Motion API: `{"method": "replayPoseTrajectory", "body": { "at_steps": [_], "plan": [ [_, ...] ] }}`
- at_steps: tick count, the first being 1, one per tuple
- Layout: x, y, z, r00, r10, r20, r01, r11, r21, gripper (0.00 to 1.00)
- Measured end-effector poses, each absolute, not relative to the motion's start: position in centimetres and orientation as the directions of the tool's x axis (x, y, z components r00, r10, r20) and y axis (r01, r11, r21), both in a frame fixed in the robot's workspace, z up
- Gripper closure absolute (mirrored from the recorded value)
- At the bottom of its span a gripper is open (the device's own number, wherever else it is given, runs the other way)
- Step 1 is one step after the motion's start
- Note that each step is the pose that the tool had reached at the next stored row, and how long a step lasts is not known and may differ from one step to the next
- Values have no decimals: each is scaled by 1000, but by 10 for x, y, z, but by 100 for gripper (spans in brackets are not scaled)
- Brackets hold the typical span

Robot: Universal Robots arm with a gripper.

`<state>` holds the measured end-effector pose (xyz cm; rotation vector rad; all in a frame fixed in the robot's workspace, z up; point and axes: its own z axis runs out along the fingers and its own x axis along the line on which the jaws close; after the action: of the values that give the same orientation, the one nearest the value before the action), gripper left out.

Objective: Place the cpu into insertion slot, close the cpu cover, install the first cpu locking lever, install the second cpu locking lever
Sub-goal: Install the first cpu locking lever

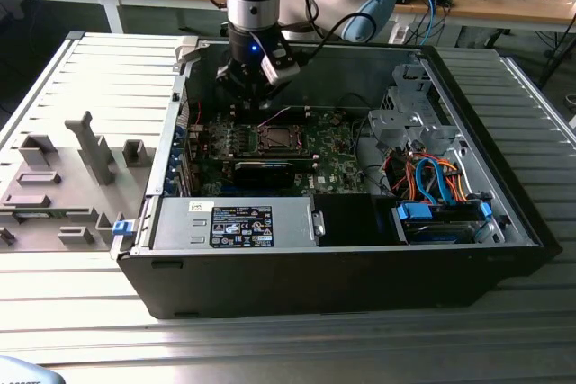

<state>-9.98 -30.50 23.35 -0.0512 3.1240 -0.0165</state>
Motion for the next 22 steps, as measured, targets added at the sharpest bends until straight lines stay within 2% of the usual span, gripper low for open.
{"method": "replayPoseTrajectory", "body": {
  "at_steps": [22],
  "plan": [
    [-100,-305,228,-999,-33,-17,-33,999,-11,89]
  ]
}}
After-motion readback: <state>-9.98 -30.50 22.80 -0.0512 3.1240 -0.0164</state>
